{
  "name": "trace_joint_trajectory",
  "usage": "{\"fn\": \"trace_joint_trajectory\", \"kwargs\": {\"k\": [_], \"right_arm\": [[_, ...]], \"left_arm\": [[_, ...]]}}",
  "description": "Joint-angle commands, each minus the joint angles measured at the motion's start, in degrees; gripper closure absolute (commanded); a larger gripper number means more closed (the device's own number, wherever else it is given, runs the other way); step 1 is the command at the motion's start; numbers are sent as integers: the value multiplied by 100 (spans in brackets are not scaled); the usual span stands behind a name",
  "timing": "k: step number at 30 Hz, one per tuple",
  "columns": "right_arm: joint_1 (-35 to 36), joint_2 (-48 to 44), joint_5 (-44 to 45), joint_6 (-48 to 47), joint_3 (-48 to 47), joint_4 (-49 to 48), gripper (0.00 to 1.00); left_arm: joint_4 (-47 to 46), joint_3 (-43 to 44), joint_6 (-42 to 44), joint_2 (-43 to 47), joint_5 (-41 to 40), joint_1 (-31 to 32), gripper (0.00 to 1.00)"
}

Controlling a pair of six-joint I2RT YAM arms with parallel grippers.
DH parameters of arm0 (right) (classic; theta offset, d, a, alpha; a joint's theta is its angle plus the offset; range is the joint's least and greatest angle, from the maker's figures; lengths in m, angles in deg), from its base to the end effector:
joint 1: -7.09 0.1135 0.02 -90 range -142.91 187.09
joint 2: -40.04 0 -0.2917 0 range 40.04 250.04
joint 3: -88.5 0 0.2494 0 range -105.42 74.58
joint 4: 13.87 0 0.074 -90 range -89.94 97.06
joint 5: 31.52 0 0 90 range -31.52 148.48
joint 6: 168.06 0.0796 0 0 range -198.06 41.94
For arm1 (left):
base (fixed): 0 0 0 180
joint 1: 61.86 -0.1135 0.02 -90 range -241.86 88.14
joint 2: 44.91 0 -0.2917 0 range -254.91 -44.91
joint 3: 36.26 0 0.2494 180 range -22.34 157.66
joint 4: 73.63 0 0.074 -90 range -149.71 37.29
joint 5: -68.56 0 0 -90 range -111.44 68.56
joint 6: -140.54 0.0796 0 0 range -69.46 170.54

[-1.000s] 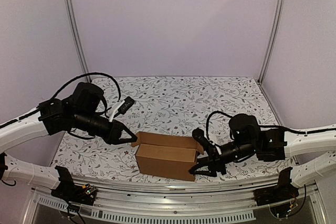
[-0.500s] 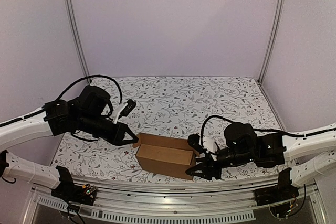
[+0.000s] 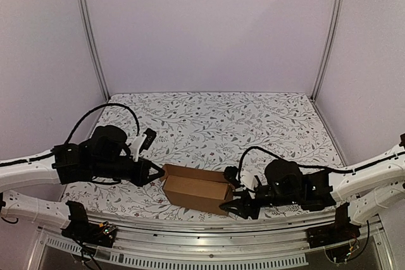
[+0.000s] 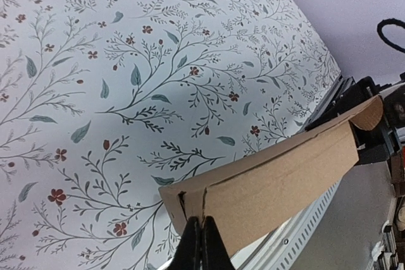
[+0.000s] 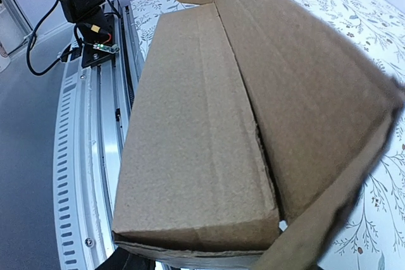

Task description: Fold the paper box

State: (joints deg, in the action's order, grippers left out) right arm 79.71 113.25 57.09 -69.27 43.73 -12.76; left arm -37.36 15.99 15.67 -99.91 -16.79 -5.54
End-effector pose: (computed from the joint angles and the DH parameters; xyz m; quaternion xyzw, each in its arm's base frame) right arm 0.0844 0.2760 0.1982 -0.4619 0.7302 0.3362 0.3748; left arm 0.1171 -0.1874 0.2439 0.1850 0.8829 -0.3328 0.2747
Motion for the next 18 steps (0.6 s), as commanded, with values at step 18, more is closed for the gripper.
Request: {"fn": "trace_joint_trajectory", "kwargs": {"k": [18], "right_arm": [[157,1368,1216,506,369,-2491,92]], "left_arm": [[-1489,-1408,-510,608,-135,189,100]]}}
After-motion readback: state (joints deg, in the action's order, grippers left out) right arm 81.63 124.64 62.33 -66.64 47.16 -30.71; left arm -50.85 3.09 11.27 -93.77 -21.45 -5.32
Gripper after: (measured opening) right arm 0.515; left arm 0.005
